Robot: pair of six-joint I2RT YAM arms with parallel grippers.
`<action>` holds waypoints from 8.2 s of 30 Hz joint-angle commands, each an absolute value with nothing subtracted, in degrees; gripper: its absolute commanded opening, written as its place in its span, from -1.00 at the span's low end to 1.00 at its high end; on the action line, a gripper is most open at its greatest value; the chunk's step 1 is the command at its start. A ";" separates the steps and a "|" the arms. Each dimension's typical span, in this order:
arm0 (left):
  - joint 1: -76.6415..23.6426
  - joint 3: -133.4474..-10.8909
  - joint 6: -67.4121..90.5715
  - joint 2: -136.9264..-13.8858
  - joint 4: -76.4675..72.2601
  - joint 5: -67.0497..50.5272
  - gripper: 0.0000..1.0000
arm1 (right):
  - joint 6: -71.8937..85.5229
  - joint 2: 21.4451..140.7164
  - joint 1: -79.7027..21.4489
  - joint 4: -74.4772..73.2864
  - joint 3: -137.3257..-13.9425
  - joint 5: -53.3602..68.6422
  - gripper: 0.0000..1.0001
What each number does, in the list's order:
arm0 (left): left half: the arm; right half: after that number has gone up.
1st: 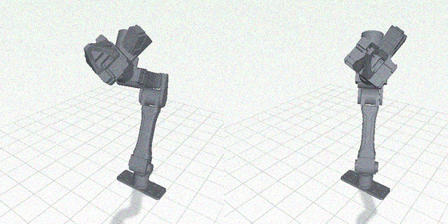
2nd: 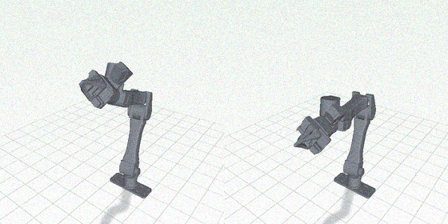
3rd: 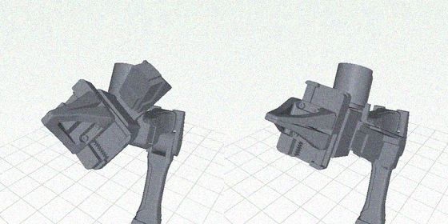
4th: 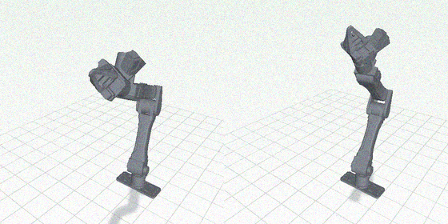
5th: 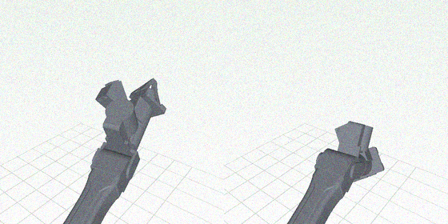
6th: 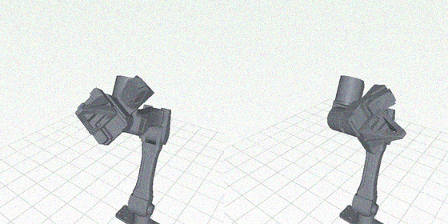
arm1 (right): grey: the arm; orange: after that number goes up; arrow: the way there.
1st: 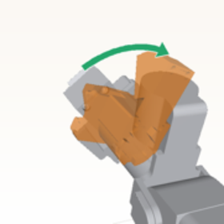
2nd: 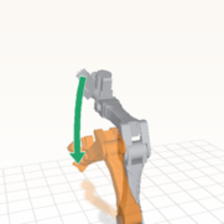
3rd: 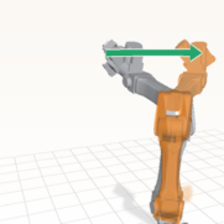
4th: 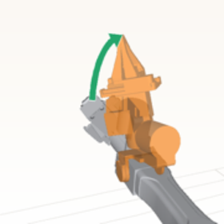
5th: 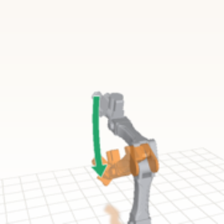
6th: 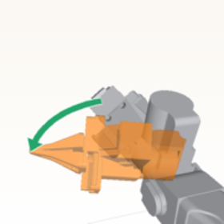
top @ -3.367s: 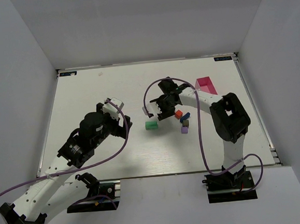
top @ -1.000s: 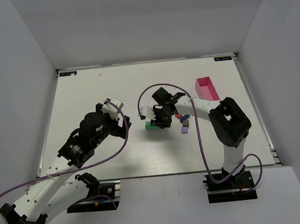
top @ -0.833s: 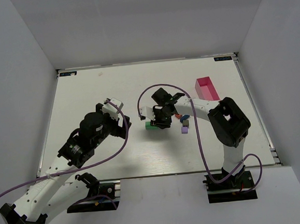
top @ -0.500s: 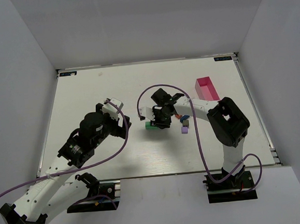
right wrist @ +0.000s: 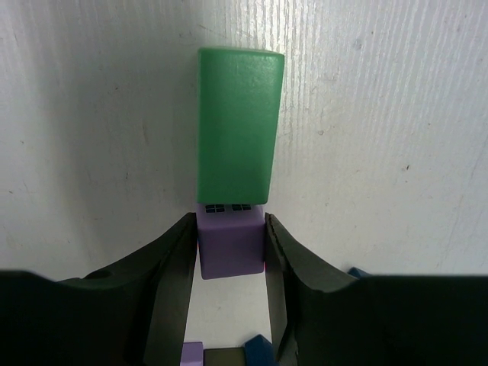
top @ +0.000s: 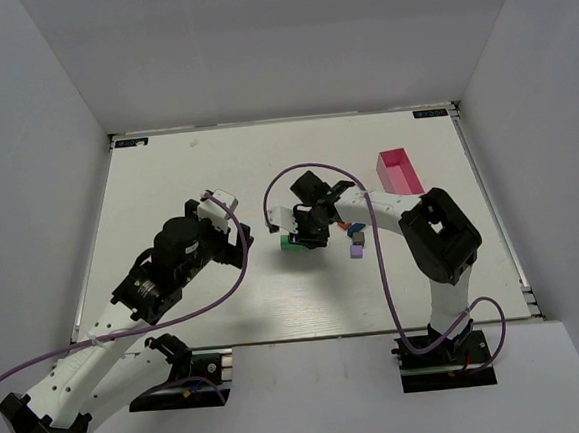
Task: Build the wood block tower
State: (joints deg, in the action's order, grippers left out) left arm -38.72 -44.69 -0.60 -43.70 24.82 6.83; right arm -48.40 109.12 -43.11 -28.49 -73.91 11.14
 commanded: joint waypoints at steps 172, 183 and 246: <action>-38.41 -48.34 -2.02 -53.00 19.78 1.05 1.00 | -60.38 104.85 -32.78 -37.09 -75.32 22.94 -0.76; -38.41 -48.34 -2.02 -53.00 19.78 1.05 1.00 | -59.86 106.61 -34.28 -35.77 -75.24 20.83 -0.78; -38.41 -47.81 -2.02 -53.00 19.78 1.05 1.00 | -56.34 109.42 -36.12 -33.75 -75.06 20.83 -0.76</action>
